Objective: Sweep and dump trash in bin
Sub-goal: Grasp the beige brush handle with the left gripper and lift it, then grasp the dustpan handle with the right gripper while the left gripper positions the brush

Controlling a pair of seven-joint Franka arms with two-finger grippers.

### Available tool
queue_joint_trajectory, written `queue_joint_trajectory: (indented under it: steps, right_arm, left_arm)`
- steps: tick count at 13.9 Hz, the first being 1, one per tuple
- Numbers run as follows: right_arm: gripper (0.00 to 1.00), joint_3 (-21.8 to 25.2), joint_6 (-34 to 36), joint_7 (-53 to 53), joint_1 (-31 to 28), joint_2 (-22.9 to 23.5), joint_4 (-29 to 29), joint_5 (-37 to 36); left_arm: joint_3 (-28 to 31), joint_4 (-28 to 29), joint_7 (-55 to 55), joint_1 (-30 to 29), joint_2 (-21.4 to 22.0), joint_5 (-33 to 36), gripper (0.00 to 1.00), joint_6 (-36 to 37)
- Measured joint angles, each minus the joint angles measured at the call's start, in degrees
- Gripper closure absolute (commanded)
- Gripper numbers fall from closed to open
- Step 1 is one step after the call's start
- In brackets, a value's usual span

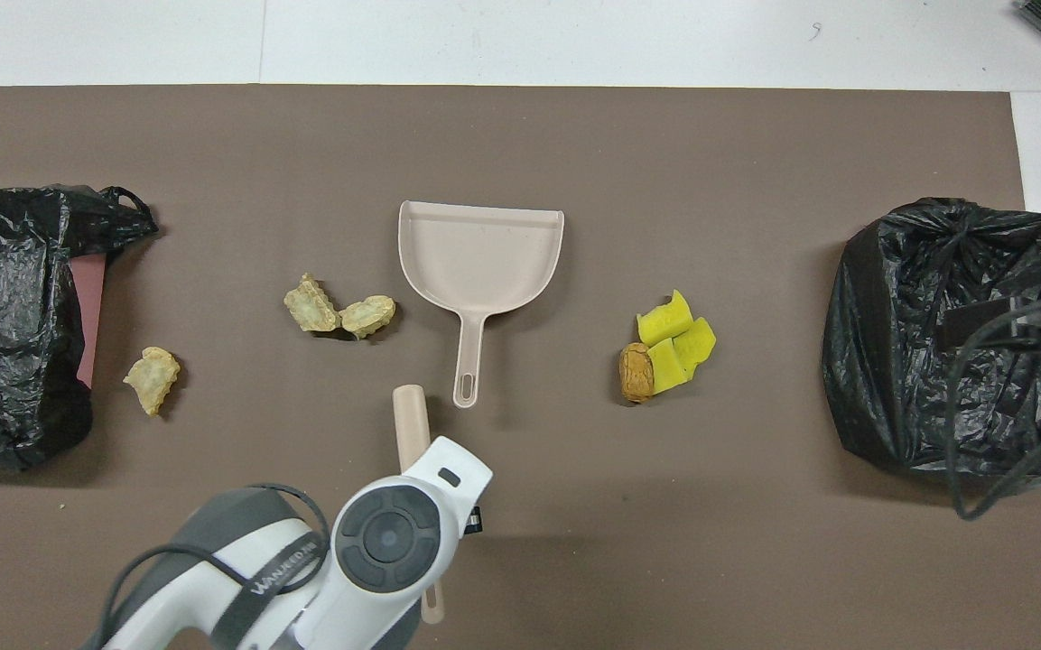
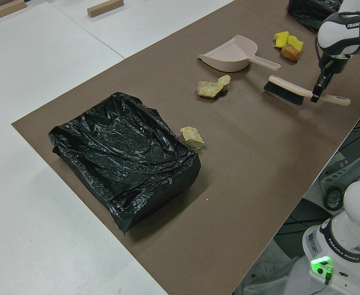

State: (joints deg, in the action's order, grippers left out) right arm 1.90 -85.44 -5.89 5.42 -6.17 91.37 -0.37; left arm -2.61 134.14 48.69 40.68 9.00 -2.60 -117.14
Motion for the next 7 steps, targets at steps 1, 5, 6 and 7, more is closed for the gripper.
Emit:
queue_joint_trajectory:
  steps: [1,5,6,7]
  right_arm:
    - [0.0,-0.39,-0.03,0.0,0.65,0.01,0.1,0.02]
    - [0.0,-0.7,-4.65,-3.41,4.99,1.64,2.67,2.59]
    - [0.0,-0.74,-6.5,-6.81,7.24,2.91,3.23,3.23]
    - [0.0,-0.81,-8.89,-11.66,10.26,4.77,3.61,3.54]
  left_arm:
    - [0.04,-0.68,-0.32,-2.56,0.69,1.02,1.0,1.02]
    - [0.31,-4.21,-3.09,-13.92,1.3,4.86,1.0,2.58]
    - [0.34,-4.73,-3.56,-16.14,1.26,6.08,1.0,2.84]
    - [0.37,-4.97,-4.65,-18.26,1.21,6.76,1.0,3.06]
